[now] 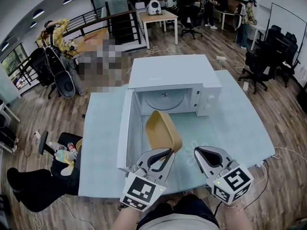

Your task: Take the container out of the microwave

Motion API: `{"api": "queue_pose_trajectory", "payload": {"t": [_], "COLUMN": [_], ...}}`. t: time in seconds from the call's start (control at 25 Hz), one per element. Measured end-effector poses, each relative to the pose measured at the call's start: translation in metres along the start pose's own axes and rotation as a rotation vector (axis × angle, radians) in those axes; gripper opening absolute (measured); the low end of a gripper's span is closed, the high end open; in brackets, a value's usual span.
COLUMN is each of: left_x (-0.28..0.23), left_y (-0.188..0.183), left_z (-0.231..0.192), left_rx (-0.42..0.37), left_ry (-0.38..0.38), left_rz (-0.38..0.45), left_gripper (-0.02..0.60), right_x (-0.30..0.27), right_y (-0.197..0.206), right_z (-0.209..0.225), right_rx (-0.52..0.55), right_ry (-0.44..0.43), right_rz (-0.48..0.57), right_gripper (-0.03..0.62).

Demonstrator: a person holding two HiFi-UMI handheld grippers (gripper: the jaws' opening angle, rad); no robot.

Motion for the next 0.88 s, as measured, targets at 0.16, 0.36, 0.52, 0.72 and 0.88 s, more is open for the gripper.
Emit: {"api": "queue_pose_trajectory", "payload": {"t": [0.16, 0.36, 0.52, 0.72, 0.88], "left_x": [-0.0046, -0.0063, -0.0076, -0.0079, -0.0089], "left_y": [0.0029, 0.0023, -0.0002, 0.0024, 0.0038], "left_z": [0.0034, 0.0071, 0.0066, 0.0081, 0.0102], "left_rx": [0.024, 0.017, 0.024, 0.023, 0.012], "left_ry": [0.013, 0.03, 0.029, 0.03, 0.038], "left_rz": [-0.006, -0.014, -0.016, -0.026, -0.036], "left_gripper": [0.025, 0.025, 0.025, 0.025, 0.025], "right_x": [0.0004, 0.003, 0.0049, 0.0053, 0.0041], "right_y": [0.0011, 0.0016, 0.0009, 0.0037, 0.0049], "right_z": [0.0018, 0.0025, 0.0042, 0.0061, 0.0087], "right_rx": [0.019, 0.017, 0.024, 0.019, 0.007], "right_ry": [0.0, 0.002, 0.002, 0.003, 0.002], "right_rz": [-0.002, -0.004, -0.024, -0.036, -0.032], "right_gripper": [0.009, 0.009, 0.009, 0.009, 0.009]}}
Point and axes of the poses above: the fingertips, and each gripper's own axes: x backward along the fingers, z to its right, y out of its underside, the point moved 7 cm from there along x, backward along the fingers, and after that the axes turned 15 degrees about -x, right-handed, at the moved point
